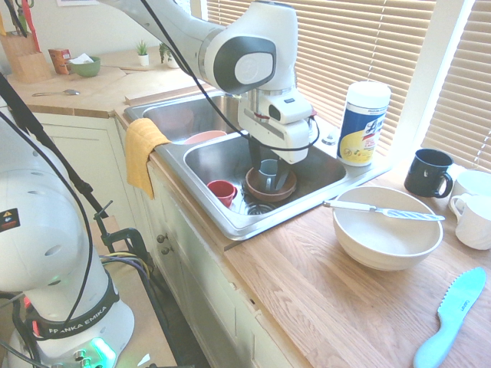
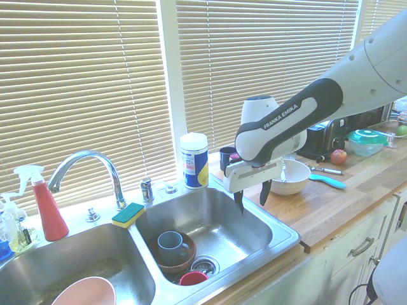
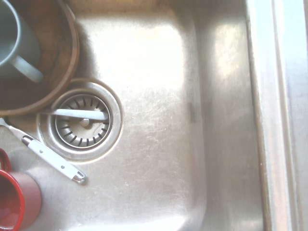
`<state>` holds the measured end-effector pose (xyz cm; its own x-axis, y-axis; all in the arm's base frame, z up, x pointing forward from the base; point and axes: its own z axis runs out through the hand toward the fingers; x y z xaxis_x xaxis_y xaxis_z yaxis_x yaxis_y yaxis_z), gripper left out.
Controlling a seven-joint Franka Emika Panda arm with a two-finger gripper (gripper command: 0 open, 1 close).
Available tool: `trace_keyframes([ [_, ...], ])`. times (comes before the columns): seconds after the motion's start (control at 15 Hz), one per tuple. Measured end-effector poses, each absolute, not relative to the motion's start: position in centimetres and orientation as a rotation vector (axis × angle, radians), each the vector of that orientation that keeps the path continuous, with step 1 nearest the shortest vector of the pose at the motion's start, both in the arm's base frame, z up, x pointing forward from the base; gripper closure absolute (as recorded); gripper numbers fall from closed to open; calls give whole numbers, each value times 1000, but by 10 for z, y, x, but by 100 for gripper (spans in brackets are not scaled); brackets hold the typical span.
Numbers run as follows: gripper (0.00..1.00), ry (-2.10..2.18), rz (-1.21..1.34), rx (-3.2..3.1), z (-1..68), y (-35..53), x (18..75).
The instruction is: Put the knife into the sink
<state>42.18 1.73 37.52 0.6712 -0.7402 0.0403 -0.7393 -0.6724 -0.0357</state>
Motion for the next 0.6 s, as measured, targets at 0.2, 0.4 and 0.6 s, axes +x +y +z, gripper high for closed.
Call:
trace_keyframes([
  [0.2,0,1277,-90,-2848,377,16,424],
  [0.4,0,1366,-178,-2772,406,-9,441],
  [0.6,0,1542,-258,-2683,438,-54,455],
])
